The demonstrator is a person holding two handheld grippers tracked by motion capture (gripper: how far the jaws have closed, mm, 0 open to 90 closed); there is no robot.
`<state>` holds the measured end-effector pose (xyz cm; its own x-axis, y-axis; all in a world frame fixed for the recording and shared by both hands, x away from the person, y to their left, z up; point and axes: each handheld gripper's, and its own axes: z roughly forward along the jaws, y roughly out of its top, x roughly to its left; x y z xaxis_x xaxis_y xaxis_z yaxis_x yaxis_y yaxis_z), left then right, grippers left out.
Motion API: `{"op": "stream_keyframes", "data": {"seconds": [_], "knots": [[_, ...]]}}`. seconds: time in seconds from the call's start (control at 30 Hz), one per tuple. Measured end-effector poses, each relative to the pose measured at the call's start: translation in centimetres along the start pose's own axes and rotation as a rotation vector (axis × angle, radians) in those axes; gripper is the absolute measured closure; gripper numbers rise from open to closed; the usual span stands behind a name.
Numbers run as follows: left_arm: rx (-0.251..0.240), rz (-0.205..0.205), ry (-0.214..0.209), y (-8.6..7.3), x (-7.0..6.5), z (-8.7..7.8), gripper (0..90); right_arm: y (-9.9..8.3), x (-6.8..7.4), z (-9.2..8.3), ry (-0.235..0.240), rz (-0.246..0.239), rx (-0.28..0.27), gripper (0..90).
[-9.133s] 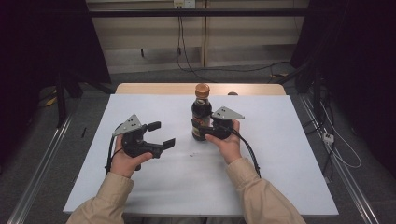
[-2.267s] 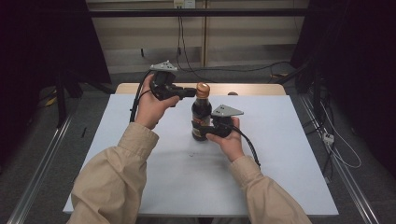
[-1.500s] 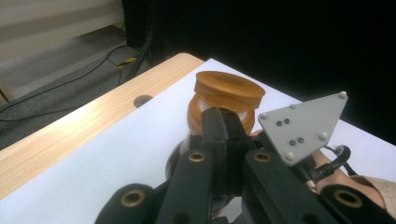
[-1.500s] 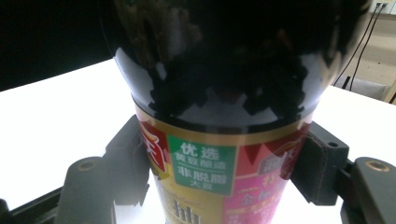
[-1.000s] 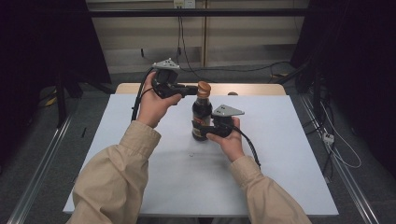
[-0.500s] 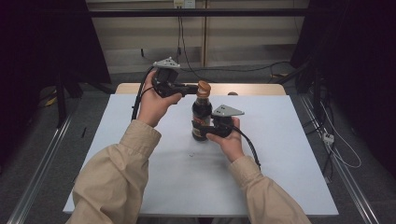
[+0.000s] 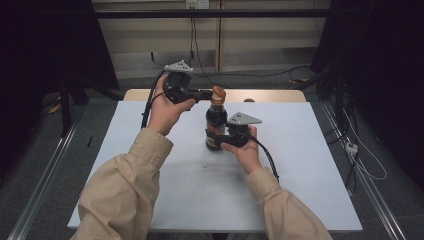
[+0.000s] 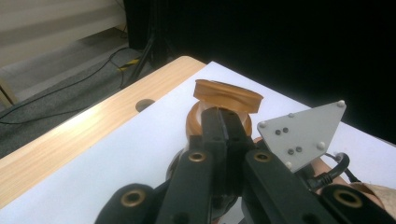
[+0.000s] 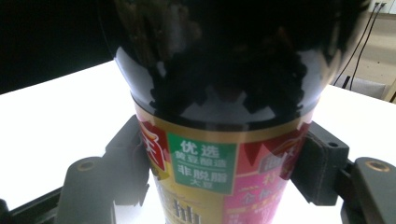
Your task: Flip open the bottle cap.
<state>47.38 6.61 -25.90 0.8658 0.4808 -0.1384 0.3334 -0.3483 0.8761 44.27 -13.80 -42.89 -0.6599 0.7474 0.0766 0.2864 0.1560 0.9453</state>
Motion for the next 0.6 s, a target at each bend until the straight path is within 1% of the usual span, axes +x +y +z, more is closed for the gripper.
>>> {"op": "stream_keyframes", "data": {"seconds": [0.07, 0.43, 0.6], "knots": [[-0.009, -0.001, -0.004, 0.06, -0.07, -0.02, 90.0, 0.0, 0.02, -0.01, 0.002, -0.001, 0.0, 30.4], [-0.021, -0.002, -0.004, 0.35, -0.16, 0.02, 90.0, 0.01, 0.04, 0.01, 0.003, -0.002, 0.003, 30.3], [-0.01, 0.004, 0.002, 0.52, -0.15, -0.02, 90.0, -0.02, 0.04, 0.02, 0.002, 0.0, 0.001, 30.2]]}}
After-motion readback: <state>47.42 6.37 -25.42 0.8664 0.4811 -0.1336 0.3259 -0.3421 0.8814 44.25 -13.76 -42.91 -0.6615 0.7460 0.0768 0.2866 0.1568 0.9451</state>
